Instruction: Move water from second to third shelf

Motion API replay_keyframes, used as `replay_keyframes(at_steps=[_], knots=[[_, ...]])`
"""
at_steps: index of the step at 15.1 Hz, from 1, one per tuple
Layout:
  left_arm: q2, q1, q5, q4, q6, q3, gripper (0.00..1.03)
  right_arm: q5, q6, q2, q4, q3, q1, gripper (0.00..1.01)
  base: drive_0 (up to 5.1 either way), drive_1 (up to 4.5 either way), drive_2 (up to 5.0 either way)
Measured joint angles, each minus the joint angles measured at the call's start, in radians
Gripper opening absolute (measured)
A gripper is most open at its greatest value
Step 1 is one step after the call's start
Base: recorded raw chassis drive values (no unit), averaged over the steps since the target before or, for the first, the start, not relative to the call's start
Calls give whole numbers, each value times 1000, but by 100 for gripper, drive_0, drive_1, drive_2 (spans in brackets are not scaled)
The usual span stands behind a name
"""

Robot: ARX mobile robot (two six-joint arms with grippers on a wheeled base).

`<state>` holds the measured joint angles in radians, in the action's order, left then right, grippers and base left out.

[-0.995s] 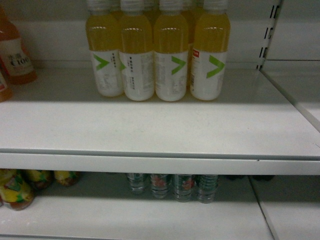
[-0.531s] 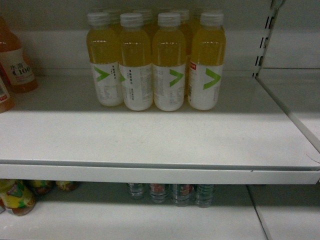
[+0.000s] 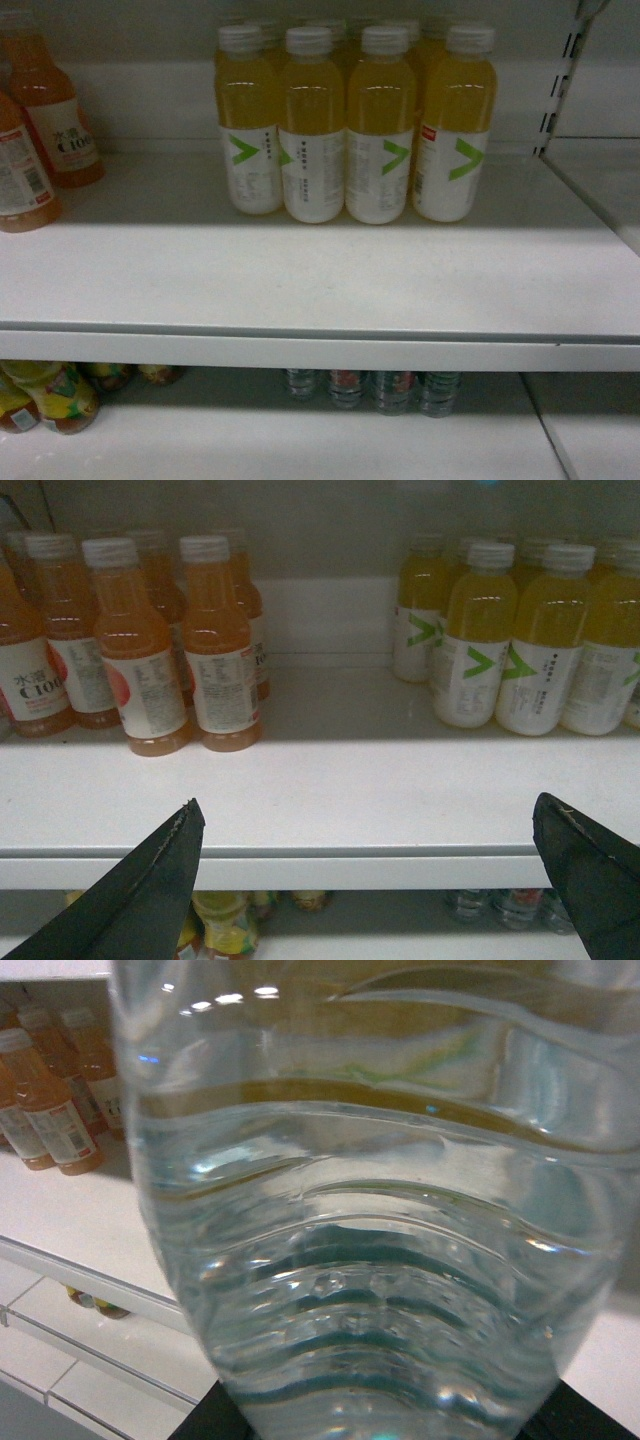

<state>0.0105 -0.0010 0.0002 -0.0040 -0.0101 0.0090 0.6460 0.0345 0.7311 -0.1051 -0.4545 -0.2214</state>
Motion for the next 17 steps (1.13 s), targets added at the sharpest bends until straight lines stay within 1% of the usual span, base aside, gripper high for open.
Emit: replay_keyframes(at_steps=[17], knots=[[0, 0, 0, 2, 0, 0, 98, 1, 0, 0, -2, 0, -1, 39, -494, 247, 247]])
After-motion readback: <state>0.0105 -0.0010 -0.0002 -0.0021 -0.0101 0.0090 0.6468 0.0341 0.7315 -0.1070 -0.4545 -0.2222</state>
